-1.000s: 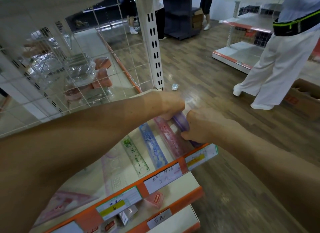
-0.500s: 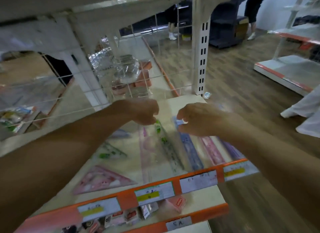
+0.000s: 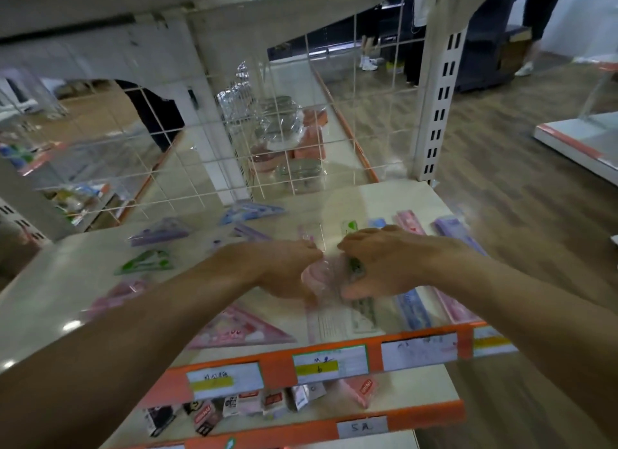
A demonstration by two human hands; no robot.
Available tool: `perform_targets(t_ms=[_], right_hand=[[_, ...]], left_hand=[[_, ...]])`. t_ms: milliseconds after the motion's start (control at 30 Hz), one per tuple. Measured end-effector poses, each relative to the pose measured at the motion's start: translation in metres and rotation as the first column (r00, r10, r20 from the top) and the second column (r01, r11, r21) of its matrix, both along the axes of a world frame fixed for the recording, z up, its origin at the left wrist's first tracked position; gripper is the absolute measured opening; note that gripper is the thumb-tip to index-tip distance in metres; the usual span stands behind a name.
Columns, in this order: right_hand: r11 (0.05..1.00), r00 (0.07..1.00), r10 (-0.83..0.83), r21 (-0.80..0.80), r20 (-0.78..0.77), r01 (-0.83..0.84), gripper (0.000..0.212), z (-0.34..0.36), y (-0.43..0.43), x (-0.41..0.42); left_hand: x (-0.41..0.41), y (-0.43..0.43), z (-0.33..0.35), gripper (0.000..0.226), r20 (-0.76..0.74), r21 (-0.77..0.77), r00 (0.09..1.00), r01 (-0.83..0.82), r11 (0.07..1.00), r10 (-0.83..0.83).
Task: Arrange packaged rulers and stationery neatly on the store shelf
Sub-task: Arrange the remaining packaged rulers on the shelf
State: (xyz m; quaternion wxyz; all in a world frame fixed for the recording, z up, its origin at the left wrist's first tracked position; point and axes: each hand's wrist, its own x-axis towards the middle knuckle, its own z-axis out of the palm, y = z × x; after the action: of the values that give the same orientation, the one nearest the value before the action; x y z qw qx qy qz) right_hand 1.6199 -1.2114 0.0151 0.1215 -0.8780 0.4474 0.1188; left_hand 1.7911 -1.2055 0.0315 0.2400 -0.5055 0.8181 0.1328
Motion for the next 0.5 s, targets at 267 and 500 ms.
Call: perform_targets(t_ms=[267, 500], right_hand=[[0.999, 0.996, -0.040, 0.027, -0.074, 0.042, 0.077, -0.0062, -0.0066, -0.0093], [0.996, 0.993, -0.036, 0.082, -0.113, 0.045, 0.065, 0.0023, -0.0094, -0.0056]], left_hand=[[-0.0034, 0.0021, 0.0019, 0.086, 0.024, 0.022, 0.999, -0.026, 0.999, 0.025], [-0.0034, 0.0084, 0.0045, 0.087, 0.031, 0.025, 0.999, -0.027, 0.999, 0.026]])
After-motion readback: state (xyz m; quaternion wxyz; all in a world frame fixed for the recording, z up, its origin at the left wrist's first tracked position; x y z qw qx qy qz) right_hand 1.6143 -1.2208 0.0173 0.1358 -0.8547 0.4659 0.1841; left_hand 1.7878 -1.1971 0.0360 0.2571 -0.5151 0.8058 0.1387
